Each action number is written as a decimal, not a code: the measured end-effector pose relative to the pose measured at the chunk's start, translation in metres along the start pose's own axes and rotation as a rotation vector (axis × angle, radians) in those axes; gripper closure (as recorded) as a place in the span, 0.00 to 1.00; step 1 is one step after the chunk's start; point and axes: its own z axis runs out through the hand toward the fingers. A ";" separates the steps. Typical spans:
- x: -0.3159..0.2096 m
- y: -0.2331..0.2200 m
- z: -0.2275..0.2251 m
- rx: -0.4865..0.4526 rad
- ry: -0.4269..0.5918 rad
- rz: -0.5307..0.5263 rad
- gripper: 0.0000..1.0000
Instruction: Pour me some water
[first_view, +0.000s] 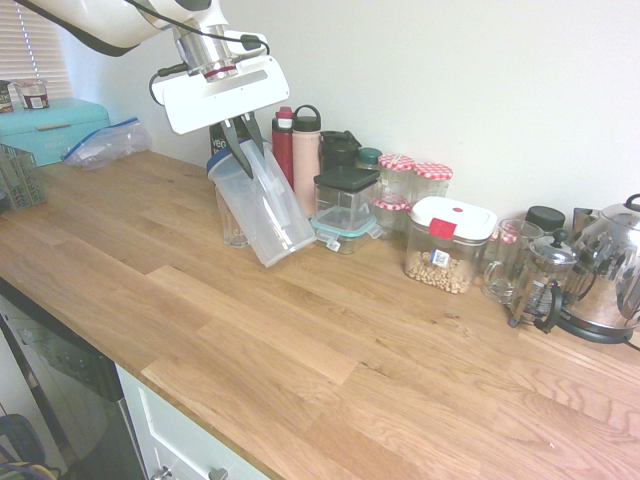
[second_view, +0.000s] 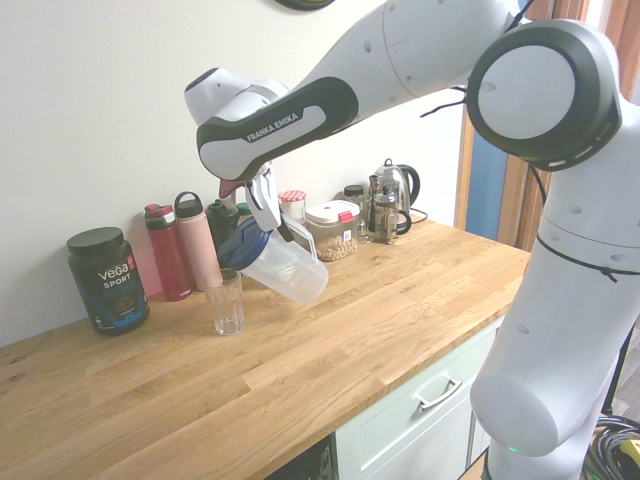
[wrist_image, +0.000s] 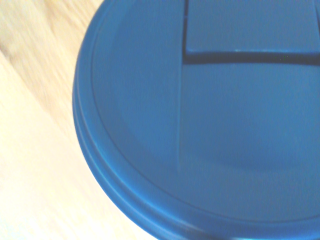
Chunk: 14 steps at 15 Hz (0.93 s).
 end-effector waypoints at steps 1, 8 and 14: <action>0.005 -0.003 -0.004 -0.022 -0.012 -0.012 1.00; 0.035 -0.026 0.003 -0.135 -0.094 -0.083 1.00; 0.039 -0.017 -0.001 -0.140 -0.084 -0.065 1.00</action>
